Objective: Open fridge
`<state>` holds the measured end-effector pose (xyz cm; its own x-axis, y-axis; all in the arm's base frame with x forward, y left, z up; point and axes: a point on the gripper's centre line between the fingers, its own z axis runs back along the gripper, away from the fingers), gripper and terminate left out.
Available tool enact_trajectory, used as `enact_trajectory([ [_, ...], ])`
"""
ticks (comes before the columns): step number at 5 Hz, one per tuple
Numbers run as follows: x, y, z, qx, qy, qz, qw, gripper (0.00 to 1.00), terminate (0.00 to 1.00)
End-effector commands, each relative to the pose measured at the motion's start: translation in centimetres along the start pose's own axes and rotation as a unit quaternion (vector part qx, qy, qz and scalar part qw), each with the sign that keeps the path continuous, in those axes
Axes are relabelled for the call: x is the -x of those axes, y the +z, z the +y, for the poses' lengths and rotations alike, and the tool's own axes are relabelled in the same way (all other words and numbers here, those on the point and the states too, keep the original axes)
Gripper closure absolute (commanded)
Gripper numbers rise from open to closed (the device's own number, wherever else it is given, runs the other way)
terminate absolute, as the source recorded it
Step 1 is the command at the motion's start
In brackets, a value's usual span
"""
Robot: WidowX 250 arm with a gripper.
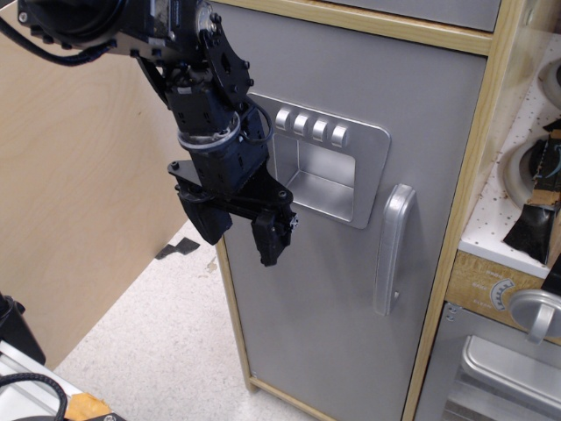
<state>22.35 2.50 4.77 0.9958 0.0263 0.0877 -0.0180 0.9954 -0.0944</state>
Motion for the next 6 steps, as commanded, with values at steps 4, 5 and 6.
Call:
enact_trajectory([
  [4, -5.4, -1.8, -5.7, -0.001, -0.007, -0.024, 0.9997, 0.00, 0.00],
  [5, -7.9, -2.0, -6.4, 0.005, -0.007, -0.046, 0.9989, 0.00, 0.00],
  [6, -9.5, -2.8, -7.3, 0.002, 0.011, -0.099, 0.9951, 0.00, 0.00],
])
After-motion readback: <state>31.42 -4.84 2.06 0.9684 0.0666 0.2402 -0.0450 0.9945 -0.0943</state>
